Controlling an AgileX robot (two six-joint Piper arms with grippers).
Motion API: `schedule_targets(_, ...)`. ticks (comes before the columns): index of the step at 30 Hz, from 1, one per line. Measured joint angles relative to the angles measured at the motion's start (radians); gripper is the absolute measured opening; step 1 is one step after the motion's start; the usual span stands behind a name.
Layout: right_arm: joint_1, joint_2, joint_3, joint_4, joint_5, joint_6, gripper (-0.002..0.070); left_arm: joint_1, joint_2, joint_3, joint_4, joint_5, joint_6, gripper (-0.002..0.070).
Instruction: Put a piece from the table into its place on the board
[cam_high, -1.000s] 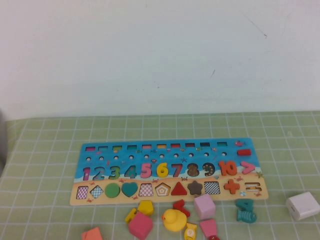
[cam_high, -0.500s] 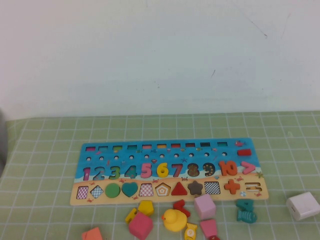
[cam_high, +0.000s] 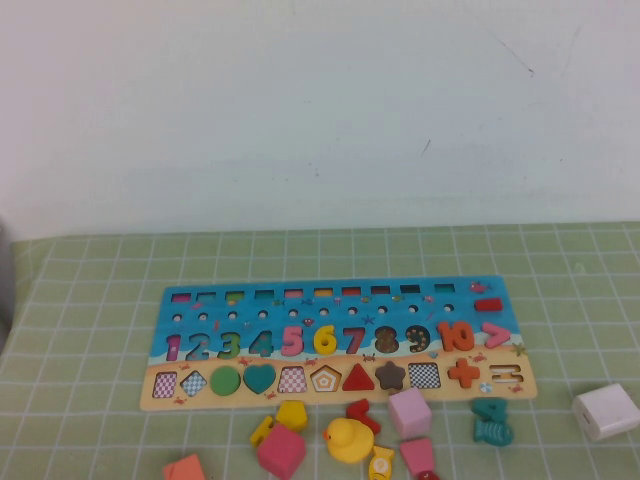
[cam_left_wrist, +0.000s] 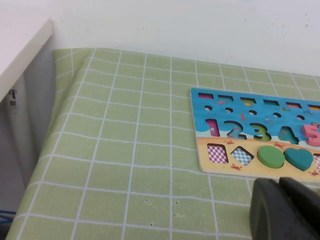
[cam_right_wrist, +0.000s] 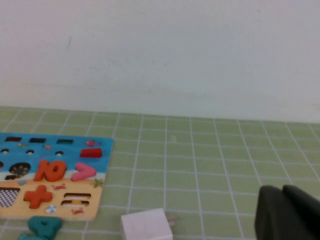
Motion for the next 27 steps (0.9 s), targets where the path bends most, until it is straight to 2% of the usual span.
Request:
schedule_targets(3,-0.032,-0.007,0.000,-0.074,0.049,0.105,-0.0001,0.000,0.000,0.000,0.000,0.000,0.000,-0.0001)
schedule_targets(10,-0.071,-0.007,0.000,-0.107,0.156,0.144,-0.0001,0.000,0.000,0.000,0.000,0.000,0.000,-0.0001)
schedule_targets(27,-0.016,-0.007,-0.006,-0.107,0.195,0.238,-0.0001,0.000,0.000,0.000,0.000,0.000,0.000,-0.0001)
